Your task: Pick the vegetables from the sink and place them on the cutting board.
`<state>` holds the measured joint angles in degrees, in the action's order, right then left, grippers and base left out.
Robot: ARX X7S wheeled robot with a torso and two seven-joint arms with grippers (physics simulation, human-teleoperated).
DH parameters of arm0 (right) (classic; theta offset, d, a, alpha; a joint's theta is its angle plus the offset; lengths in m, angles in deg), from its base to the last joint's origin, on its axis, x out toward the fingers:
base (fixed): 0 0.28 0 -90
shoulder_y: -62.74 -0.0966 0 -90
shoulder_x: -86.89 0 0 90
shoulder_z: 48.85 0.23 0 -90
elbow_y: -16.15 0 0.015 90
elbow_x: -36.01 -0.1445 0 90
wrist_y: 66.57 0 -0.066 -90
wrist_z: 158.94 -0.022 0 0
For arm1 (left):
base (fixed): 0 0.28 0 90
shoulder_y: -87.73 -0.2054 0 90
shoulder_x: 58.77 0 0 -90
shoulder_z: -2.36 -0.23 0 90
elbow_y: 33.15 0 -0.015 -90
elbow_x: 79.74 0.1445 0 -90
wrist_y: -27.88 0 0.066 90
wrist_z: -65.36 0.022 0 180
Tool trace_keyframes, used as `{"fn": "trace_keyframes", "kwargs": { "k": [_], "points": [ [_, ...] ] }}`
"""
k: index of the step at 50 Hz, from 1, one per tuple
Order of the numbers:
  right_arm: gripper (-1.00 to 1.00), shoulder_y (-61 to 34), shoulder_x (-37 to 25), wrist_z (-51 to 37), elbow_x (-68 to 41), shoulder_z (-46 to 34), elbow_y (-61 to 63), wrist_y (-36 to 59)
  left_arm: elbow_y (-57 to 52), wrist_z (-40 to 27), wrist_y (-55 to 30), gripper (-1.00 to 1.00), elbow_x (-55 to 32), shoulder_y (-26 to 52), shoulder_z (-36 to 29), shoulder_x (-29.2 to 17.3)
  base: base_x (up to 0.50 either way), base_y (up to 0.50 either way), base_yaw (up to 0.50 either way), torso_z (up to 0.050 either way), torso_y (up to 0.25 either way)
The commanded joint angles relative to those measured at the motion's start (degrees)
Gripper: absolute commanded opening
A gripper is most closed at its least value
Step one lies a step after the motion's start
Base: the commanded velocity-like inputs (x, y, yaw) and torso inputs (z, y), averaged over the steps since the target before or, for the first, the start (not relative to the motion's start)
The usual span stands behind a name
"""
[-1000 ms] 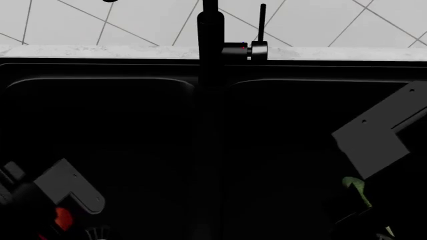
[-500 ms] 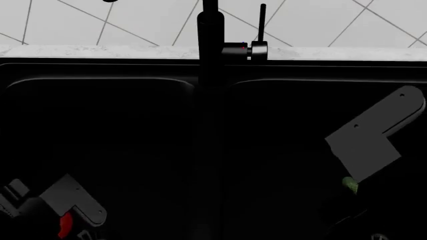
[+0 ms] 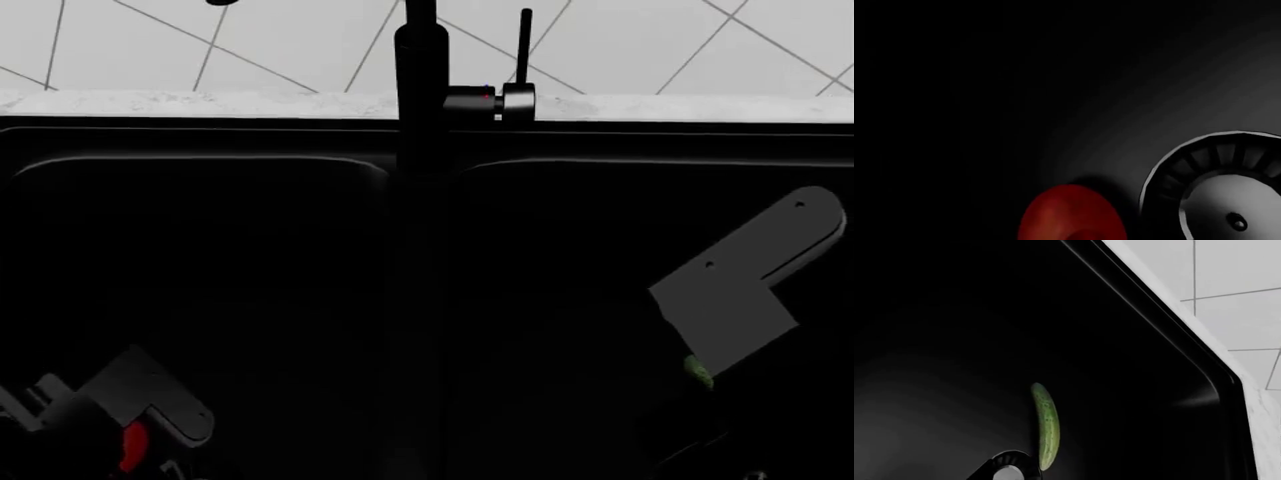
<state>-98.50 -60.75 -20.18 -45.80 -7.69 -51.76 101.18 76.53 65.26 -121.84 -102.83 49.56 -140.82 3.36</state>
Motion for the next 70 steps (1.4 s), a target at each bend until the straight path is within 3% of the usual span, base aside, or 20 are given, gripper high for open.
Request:
{"fn": "trace_keyframes", "kwargs": {
  "k": [1,6,15,24,39,50,70],
  "points": [
    [1.00,-0.36,-0.50,-0.34,-0.42,-0.16,0.49,-0.25,2.26,0.03,0.51,-1.00,2.65,-2.70,-0.78,0.14,0.00,0.00,0.00,0.000,0.000],
    [1.00,-0.65,-0.55,-0.56,-0.78,-0.15,0.48,-0.17,-1.77,-2.53,0.10,-1.00,2.82,-2.96,0.68,-1.01,0.00,0.00,0.00,-0.002,-0.004],
    [1.00,-1.31,-0.62,-0.64,-1.03,-0.27,-0.19,0.11,-20.66,-7.76,-4.58,-1.00,1.50,-4.74,3.94,-6.15,0.00,0.00,0.00,-0.001,-0.001],
    [1.00,-1.63,-0.25,-1.01,-2.01,-0.85,-1.44,1.01,-32.19,-10.15,-8.87,-1.00,-0.51,-6.02,6.34,-8.90,0.00,0.00,0.00,0.000,0.000],
    [1.00,-2.17,6.53,6.45,9.70,-7.96,-14.00,-0.25,-37.67,-11.28,-10.28,-1.00,-1.85,-6.87,7.74,-9.59,0.00,0.00,0.00,0.000,0.000],
    [1.00,-1.77,10.97,10.83,16.82,-11.04,-21.20,-6.23,-43.12,-12.37,-11.87,-1.00,-2.23,-6.95,7.64,-10.47,0.00,0.00,0.00,0.000,0.000],
    [1.00,-3.38,20.17,21.19,29.60,-21.98,-39.60,-11.56,-44.08,-12.43,-12.42,-1.00,-1.69,-6.36,5.61,-10.88,0.00,0.00,0.00,0.000,0.000]
  ]
}}
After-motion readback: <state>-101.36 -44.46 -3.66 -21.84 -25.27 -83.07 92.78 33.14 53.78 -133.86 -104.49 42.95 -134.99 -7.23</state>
